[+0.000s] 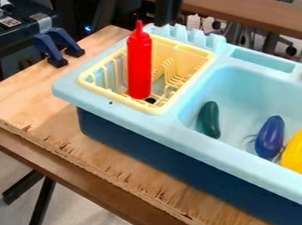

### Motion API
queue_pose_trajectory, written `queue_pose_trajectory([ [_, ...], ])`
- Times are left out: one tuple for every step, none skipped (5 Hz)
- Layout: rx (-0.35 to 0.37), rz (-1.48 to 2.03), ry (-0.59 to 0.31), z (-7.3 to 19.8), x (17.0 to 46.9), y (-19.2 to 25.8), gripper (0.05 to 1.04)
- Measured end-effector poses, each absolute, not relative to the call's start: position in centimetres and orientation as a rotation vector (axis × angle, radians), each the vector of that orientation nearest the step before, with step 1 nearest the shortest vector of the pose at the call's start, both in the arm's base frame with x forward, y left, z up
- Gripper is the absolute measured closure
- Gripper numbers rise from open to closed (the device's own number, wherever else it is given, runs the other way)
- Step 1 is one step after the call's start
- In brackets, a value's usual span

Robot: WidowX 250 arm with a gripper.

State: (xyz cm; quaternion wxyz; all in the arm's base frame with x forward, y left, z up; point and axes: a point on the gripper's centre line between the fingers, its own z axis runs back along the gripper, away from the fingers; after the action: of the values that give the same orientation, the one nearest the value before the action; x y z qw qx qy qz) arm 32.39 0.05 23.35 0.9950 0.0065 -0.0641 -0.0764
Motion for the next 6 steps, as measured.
queue_pose_trajectory([
  [0.005,-0.120,-0.151,23.5,32.6,2.4,0.085],
  [-0.043,-0.086,-0.200,23.2,33.3,4.1,0.085],
  [-0.080,-0.044,-0.155,21.4,34.1,4.7,0.085],
  [-0.089,-0.056,-0.115,20.9,35.1,4.4,0.085],
  [-0.081,-0.062,-0.098,20.5,35.8,4.2,0.085],
  [-0.082,-0.071,-0.087,20.3,36.5,4.0,0.085],
])
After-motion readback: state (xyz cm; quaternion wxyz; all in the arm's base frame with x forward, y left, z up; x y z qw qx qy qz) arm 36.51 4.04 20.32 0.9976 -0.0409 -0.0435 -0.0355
